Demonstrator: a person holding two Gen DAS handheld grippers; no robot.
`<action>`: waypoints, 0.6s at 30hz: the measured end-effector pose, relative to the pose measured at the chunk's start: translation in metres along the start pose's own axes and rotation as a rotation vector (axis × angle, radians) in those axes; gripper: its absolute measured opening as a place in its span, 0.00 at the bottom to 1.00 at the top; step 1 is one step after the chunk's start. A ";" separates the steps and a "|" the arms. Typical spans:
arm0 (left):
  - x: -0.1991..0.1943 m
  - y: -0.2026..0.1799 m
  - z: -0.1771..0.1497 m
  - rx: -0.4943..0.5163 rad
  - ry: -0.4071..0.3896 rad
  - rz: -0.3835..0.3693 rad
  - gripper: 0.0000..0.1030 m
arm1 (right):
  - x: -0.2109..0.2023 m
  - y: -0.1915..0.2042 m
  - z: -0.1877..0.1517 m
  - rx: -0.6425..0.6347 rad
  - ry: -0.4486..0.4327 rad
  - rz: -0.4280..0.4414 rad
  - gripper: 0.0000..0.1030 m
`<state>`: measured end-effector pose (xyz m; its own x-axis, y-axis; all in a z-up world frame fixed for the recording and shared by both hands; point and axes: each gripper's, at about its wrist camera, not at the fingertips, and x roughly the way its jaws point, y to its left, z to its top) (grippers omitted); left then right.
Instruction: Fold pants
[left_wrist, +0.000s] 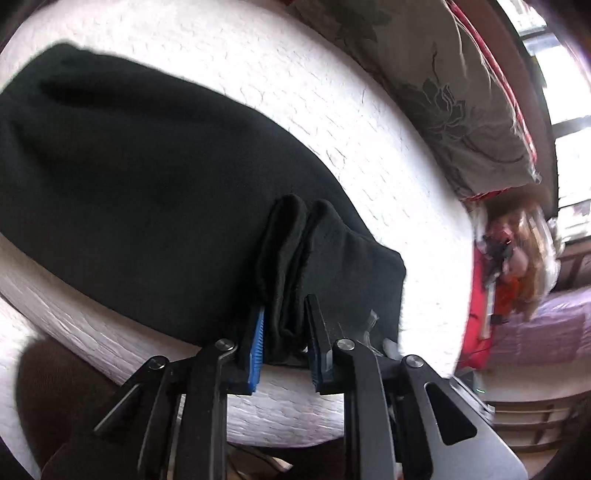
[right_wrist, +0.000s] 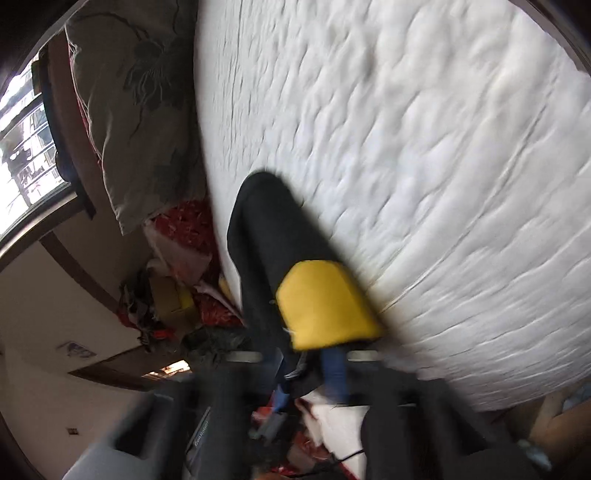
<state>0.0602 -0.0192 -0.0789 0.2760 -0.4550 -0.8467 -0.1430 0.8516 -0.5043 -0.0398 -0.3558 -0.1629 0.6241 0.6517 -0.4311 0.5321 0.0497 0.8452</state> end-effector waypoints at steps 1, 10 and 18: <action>0.005 0.000 -0.001 0.017 -0.001 0.024 0.16 | -0.008 0.000 0.001 -0.017 -0.019 0.002 0.09; 0.009 0.023 0.000 0.017 0.069 -0.027 0.15 | -0.014 -0.016 0.013 -0.065 -0.012 -0.050 0.11; -0.049 0.038 -0.003 0.062 -0.013 -0.088 0.19 | -0.044 0.026 0.001 -0.204 0.065 -0.057 0.32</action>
<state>0.0384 0.0348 -0.0574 0.2976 -0.5259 -0.7967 -0.0582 0.8230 -0.5650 -0.0523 -0.3841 -0.1223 0.5544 0.6909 -0.4640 0.4340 0.2357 0.8695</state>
